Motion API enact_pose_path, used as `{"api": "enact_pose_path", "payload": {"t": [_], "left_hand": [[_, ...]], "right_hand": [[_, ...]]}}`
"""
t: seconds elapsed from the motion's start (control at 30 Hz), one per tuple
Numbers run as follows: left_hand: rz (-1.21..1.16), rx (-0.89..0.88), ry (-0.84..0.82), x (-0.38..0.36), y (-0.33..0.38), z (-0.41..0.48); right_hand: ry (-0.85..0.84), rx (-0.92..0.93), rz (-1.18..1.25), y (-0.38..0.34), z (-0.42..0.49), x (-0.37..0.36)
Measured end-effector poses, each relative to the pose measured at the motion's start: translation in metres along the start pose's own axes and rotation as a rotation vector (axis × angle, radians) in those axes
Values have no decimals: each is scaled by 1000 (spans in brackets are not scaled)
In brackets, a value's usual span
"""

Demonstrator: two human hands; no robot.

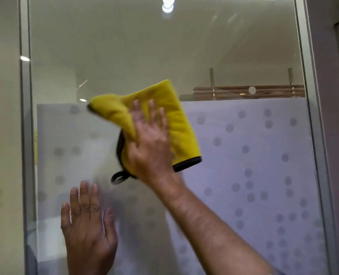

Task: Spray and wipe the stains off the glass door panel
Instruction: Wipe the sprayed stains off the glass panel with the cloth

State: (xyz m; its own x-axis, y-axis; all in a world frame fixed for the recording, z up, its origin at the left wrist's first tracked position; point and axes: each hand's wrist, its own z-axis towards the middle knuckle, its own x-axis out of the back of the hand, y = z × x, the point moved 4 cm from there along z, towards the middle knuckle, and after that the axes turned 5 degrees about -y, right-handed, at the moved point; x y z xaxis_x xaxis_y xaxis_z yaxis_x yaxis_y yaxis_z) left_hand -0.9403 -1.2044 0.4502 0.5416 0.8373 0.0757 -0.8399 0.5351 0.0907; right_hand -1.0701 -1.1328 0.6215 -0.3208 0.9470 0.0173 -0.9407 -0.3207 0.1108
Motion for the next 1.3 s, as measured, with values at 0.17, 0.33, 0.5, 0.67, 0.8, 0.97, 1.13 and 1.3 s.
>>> {"api": "enact_pose_path", "payload": {"t": [0.17, 0.33, 0.5, 0.67, 0.8, 0.97, 1.13, 1.3], "left_hand": [[-61, 27, 22, 1, -8, -1], [53, -17, -7, -20, -30, 0], [20, -19, 70, -11, -25, 6], [-30, 41, 66, 5, 4, 2], [-2, 34, 73, 0, -3, 3], [-5, 18, 6, 4, -1, 4], [-2, 69, 24, 4, 1, 4], [-26, 80, 0, 7, 2, 4]], "right_hand": [[-255, 114, 81, -39, -78, -26], [-248, 148, 95, -47, -160, -23], [-537, 53, -219, -29, -242, -30], [-724, 9, -58, -13, -276, -1], [-427, 15, -107, 2, -239, 13], [-217, 97, -110, 10, -157, 27], [-135, 45, -155, 33, -102, 36], [72, -187, -246, 91, -40, 77]]}}
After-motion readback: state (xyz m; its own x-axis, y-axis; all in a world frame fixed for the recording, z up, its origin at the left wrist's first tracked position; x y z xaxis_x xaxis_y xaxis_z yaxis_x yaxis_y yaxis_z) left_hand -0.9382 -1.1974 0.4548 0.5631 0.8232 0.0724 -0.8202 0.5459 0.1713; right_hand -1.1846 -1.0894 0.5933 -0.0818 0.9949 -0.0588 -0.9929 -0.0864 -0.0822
